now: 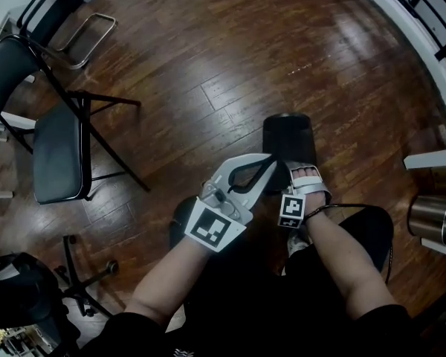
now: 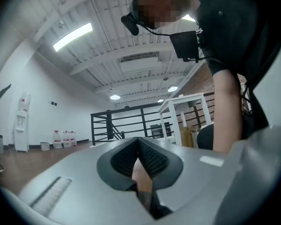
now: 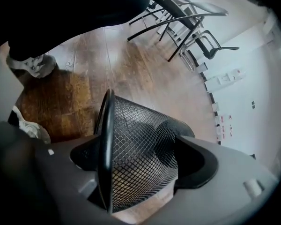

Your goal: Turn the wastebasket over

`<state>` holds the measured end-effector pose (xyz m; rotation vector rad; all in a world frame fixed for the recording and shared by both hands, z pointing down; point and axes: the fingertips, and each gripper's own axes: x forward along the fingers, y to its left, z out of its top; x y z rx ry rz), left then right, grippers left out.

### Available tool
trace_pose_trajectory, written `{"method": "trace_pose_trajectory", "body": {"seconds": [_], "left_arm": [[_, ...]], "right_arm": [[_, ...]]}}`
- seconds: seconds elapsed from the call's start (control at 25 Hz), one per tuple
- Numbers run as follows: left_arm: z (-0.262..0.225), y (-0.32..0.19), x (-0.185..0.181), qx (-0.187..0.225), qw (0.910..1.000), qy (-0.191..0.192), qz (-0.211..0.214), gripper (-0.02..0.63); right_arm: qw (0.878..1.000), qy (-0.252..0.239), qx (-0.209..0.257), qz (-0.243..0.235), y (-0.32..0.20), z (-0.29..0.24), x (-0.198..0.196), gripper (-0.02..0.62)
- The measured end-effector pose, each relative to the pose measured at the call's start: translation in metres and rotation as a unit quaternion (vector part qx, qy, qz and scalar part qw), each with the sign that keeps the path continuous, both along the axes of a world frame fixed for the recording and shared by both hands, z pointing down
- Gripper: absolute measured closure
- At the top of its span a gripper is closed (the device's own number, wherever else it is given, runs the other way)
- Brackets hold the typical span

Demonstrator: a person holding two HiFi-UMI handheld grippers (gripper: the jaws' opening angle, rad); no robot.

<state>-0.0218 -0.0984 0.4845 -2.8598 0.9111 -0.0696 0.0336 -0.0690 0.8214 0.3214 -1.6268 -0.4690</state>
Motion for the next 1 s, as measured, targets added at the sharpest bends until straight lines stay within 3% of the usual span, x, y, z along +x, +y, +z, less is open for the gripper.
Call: {"method": "trace_pose_trajectory", "body": {"seconds": [0.16,0.36,0.56,0.76,1.0], "left_arm": [[0.000,-0.006,-0.011,0.006,0.9998,-0.010,-0.014,0.606],[-0.005,-0.006,-0.019,0.014,0.9991,0.006,-0.039,0.606],[-0.035,-0.008,-0.030,0.064,0.9954,0.030,-0.065,0.606],[-0.040,-0.013,-0.036,0.073,0.9937,0.034,-0.077,0.606],[-0.046,-0.016,-0.041,0.080,0.9920,0.034,-0.092,0.606]], "right_arm": [[1.000,-0.009,0.004,-0.004,-0.002,-0.003,-0.011,0.169],[1.000,-0.011,0.007,-0.016,-0.003,-0.008,-0.016,0.225],[1.000,-0.016,0.015,-0.004,-0.009,-0.017,-0.015,0.246],[0.999,-0.034,0.018,0.014,-0.017,-0.023,-0.014,0.279],[0.996,-0.074,0.040,0.033,-0.041,-0.047,-0.013,0.372]]}}
